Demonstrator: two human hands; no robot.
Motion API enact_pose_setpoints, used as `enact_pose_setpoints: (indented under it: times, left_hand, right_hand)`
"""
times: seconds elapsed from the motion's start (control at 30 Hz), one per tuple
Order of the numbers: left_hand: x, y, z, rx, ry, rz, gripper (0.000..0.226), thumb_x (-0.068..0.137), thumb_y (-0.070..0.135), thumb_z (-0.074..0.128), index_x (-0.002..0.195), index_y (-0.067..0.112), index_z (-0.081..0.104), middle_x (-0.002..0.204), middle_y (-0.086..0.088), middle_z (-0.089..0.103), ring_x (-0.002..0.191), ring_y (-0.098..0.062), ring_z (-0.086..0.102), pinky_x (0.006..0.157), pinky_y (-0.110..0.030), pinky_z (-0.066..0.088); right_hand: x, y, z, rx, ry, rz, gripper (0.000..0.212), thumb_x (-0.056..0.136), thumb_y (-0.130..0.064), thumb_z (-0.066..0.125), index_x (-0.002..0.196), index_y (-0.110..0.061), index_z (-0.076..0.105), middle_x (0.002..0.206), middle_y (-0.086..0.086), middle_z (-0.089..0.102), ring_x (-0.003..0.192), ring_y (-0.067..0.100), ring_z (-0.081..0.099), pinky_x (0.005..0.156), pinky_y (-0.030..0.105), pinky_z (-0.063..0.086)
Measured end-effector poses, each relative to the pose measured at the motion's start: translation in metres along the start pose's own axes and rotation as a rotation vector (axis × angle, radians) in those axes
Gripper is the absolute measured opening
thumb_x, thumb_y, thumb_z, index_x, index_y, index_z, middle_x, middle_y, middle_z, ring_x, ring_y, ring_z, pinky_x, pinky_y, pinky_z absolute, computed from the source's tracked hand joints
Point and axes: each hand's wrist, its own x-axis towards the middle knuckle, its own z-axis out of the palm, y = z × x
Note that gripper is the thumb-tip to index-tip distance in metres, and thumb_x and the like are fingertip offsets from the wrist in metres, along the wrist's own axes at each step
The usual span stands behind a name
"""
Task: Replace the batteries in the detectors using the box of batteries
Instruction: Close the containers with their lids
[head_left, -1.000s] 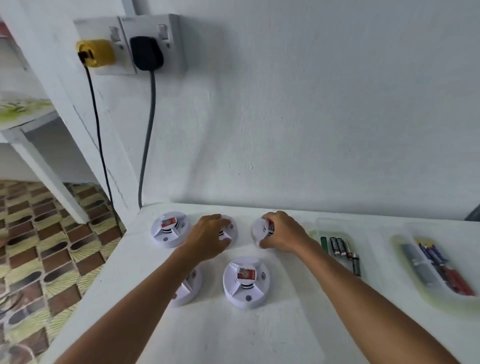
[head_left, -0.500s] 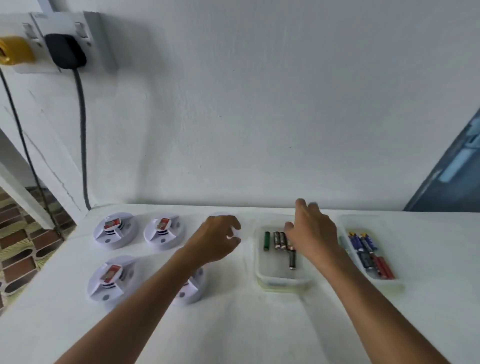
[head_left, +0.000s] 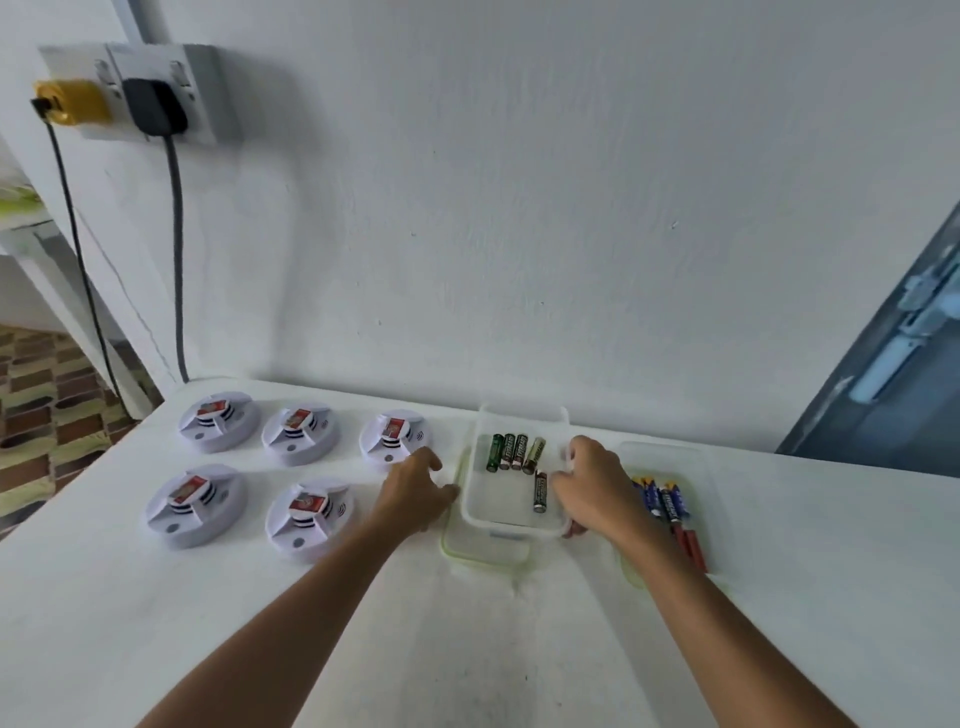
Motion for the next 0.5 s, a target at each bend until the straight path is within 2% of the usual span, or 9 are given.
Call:
enact_pose_setpoints:
  times: [0.07, 0.17, 0.27, 0.37, 0.5]
  left_hand:
    - [0.002, 0.005, 0.002, -0.004, -0.019, -0.013, 0.031, 0.083, 0.012, 0.066, 0.112, 0.008, 0.056, 0.093, -0.012, 0.066, 0.063, -0.022, 0.063, 0.051, -0.027, 0.052]
    - [0.006, 0.014, -0.013, -0.07, 0.02, 0.005, 0.03, 0.081, 0.003, 0.062, 0.111, 0.004, 0.062, 0.095, -0.015, 0.069, 0.074, -0.03, 0.069, 0.065, -0.038, 0.06]
    - [0.006, 0.027, -0.053, -0.046, 0.127, 0.105, 0.028, 0.08, 0.001, 0.058, 0.105, 0.006, 0.068, 0.093, -0.015, 0.072, 0.073, -0.032, 0.071, 0.072, -0.043, 0.06]
    - [0.0, 0.033, -0.1, 0.07, 0.246, 0.207, 0.03, 0.084, 0.001, 0.057, 0.111, 0.006, 0.07, 0.099, -0.013, 0.073, 0.08, -0.035, 0.07, 0.08, -0.042, 0.058]
    - [-0.005, 0.027, -0.14, 0.12, 0.357, 0.229, 0.03, 0.086, 0.002, 0.059, 0.115, 0.005, 0.068, 0.102, -0.013, 0.071, 0.072, -0.028, 0.063, 0.082, -0.035, 0.054]
  right_hand:
    - [-0.005, 0.002, -0.008, -0.013, 0.014, 0.018, 0.019, 0.091, -0.008, 0.041, 0.105, 0.001, 0.048, 0.096, 0.021, 0.063, 0.046, 0.02, 0.067, 0.055, 0.039, 0.054]
    - [-0.009, 0.003, -0.015, -0.032, 0.051, 0.032, 0.017, 0.089, -0.008, 0.042, 0.101, 0.001, 0.049, 0.095, 0.023, 0.063, 0.046, 0.021, 0.067, 0.052, 0.033, 0.048]
    - [-0.008, -0.001, -0.017, 0.007, 0.065, 0.035, 0.02, 0.089, -0.004, 0.043, 0.106, 0.003, 0.049, 0.092, 0.026, 0.064, 0.049, 0.026, 0.067, 0.053, 0.04, 0.056]
    - [-0.005, -0.009, -0.007, 0.048, 0.039, 0.046, 0.024, 0.089, -0.002, 0.042, 0.111, 0.004, 0.049, 0.093, 0.028, 0.063, 0.053, 0.031, 0.069, 0.059, 0.046, 0.058]
    - [0.001, -0.01, 0.02, 0.027, -0.013, 0.057, 0.024, 0.086, -0.002, 0.039, 0.107, 0.004, 0.048, 0.091, 0.022, 0.061, 0.044, 0.024, 0.066, 0.046, 0.029, 0.051]
